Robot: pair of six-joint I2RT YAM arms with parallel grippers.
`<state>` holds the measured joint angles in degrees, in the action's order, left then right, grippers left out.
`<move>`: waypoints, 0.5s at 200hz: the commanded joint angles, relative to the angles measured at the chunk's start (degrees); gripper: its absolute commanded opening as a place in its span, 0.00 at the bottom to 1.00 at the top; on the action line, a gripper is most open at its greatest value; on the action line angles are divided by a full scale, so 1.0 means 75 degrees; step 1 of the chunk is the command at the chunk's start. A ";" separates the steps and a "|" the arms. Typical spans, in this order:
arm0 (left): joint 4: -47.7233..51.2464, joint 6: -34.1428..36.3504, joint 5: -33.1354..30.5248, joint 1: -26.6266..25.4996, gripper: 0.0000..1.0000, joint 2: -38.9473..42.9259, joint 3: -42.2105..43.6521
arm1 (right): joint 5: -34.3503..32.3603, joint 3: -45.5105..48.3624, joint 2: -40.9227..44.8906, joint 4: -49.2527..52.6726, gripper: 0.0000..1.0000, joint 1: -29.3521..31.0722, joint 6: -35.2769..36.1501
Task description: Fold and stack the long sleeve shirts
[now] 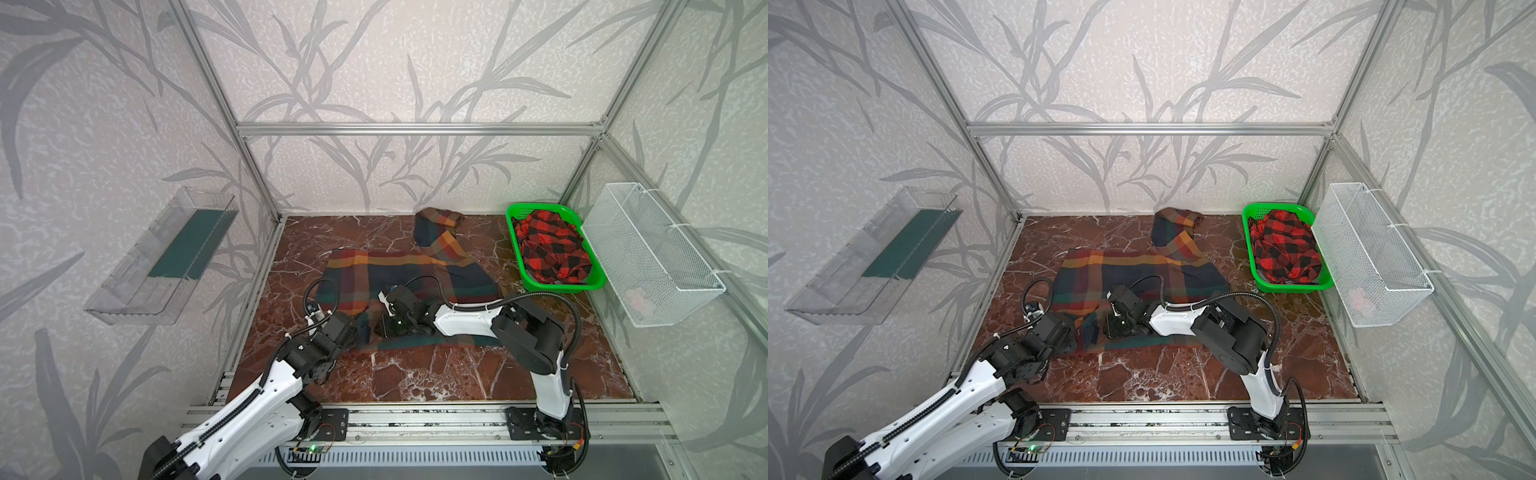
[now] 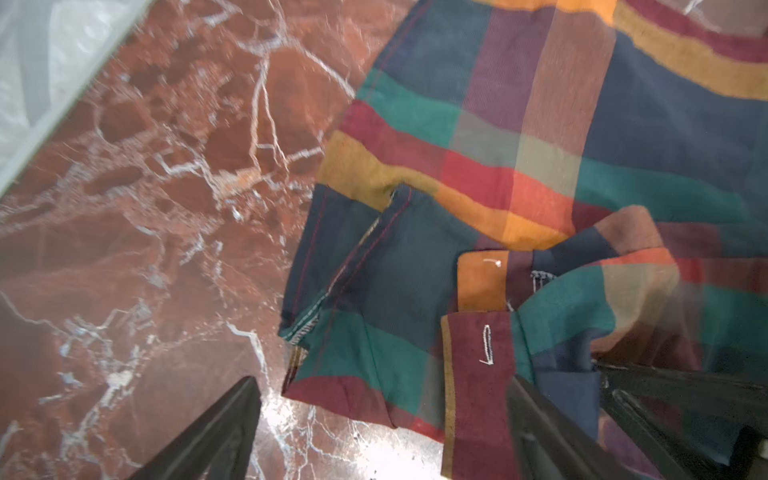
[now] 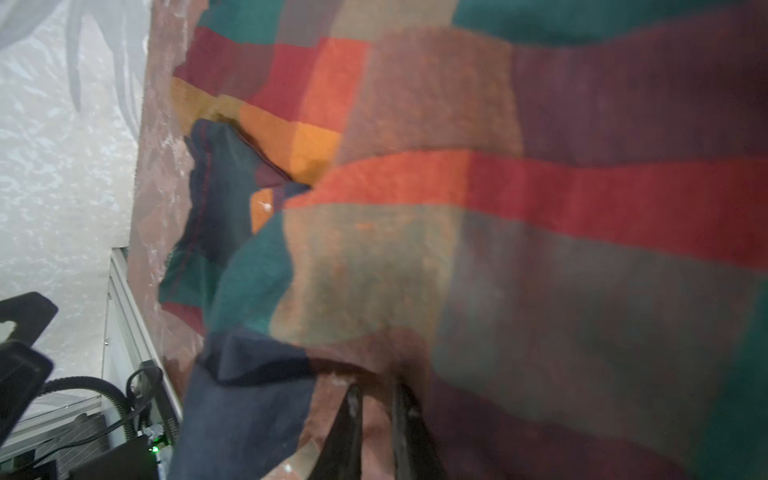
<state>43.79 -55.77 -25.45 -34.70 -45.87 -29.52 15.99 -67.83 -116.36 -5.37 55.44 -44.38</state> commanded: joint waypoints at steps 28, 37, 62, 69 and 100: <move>-0.1165 -0.0378 0.0946 0.0066 0.93 -0.0267 0.0340 | 0.0099 0.0210 -0.0193 -0.0182 0.13 -0.0183 -0.0069; -0.1401 -0.0361 0.1077 0.0058 0.93 -0.0344 0.0415 | 0.0129 0.0232 -0.0210 -0.0226 0.12 -0.0210 -0.0104; -0.1822 -0.0334 0.1293 0.0064 0.94 -0.0629 0.0495 | 0.0174 0.0305 -0.0243 -0.0339 0.11 -0.0255 -0.0154; -0.2012 -0.0328 0.1394 0.0068 0.94 -0.0712 0.0530 | 0.0178 0.0302 -0.0258 -0.0339 0.10 -0.0255 -0.0154; -0.2516 -0.0220 0.1564 0.0064 0.94 -0.1305 0.0553 | 0.0269 0.0394 -0.0289 -0.0464 0.09 -0.0268 -0.0233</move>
<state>29.23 -57.45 -14.92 -34.44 -52.99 -25.63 17.43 -66.32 -116.86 -8.05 53.87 -45.50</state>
